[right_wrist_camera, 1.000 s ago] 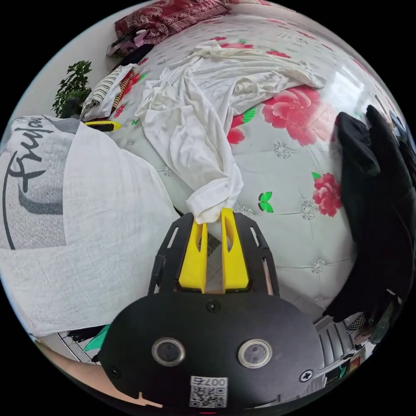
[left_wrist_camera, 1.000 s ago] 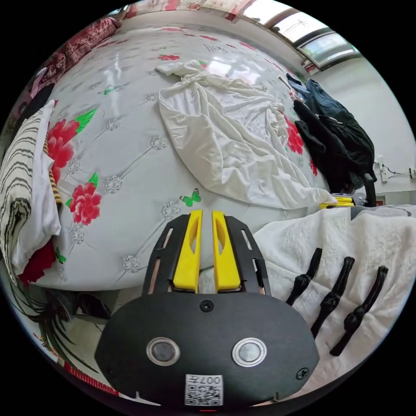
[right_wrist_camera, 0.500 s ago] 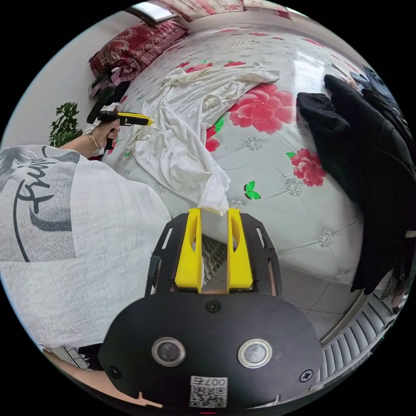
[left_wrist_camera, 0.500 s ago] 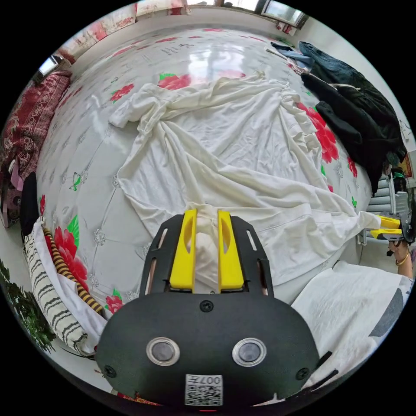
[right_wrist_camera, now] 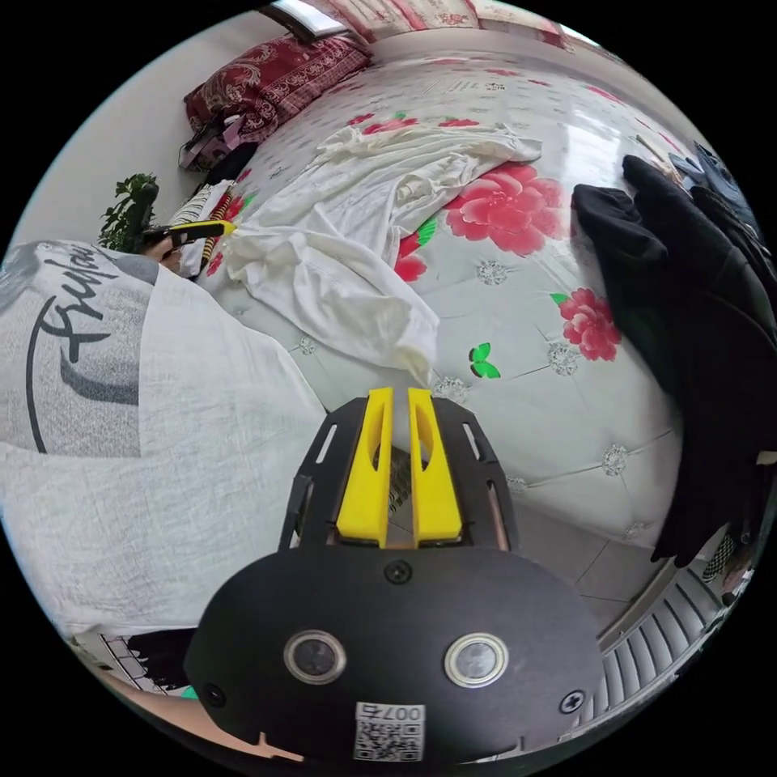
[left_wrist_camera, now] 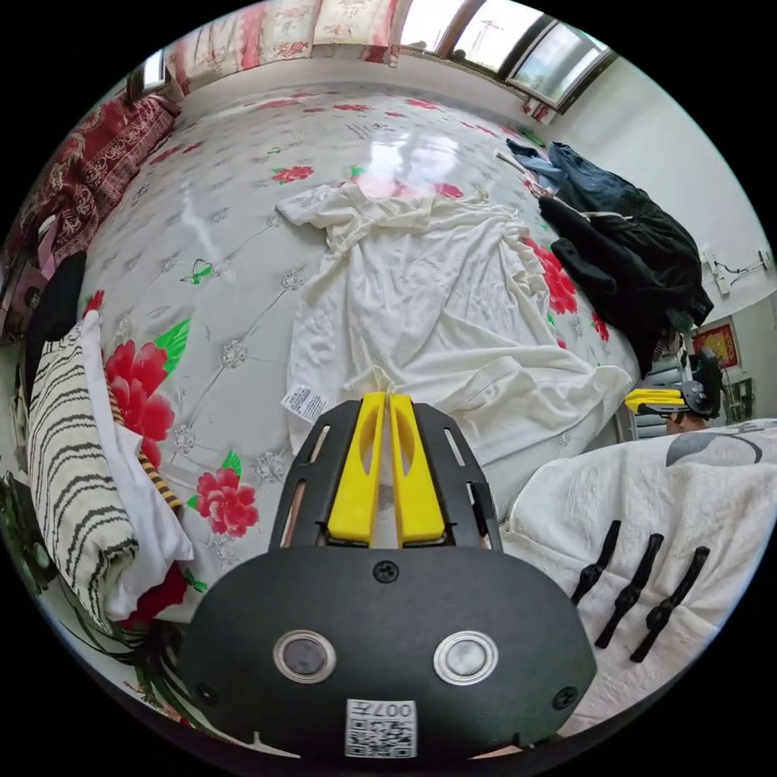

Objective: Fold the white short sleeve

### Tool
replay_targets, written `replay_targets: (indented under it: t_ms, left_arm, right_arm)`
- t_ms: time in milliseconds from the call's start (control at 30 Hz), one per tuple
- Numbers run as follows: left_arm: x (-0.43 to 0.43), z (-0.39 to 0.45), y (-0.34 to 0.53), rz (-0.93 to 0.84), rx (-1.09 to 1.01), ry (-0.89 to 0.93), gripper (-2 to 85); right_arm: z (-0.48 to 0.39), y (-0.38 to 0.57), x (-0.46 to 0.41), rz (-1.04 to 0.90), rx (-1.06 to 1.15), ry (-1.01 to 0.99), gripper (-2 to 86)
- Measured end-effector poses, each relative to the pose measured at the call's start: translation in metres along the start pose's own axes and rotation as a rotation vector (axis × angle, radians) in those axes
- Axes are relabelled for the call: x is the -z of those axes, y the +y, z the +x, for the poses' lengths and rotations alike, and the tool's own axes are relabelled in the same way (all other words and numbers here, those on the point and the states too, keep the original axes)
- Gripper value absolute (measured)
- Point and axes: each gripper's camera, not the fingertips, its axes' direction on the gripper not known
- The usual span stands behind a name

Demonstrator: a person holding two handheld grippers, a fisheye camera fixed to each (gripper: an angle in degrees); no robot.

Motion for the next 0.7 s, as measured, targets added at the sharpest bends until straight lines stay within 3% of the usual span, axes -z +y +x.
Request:
replay_targets:
  t_ms: [233, 467, 633, 700]
  left_arm:
    - [0.015, -0.013, 0.044, 0.016, 0.077, 0.021, -1.0]
    - [0.033, -0.048, 0.076, 0.061, 0.2, 0.094, -1.0]
    - [0.04, -0.067, 0.082, 0.103, 0.255, 0.165, -1.0]
    - [0.046, -0.074, 0.076, 0.124, 0.255, 0.157, -1.0]
  right_arm:
    - [0.013, 0.013, 0.017, 0.05, -0.054, -0.018, 4.7]
    - [0.069, 0.019, 0.014, 0.145, -0.308, -0.126, 7.1]
    - [0.076, -0.004, -0.015, 0.083, -0.366, -0.267, 3.4]
    - [0.073, -0.021, 0.019, 0.167, -0.325, -0.27, 1.0]
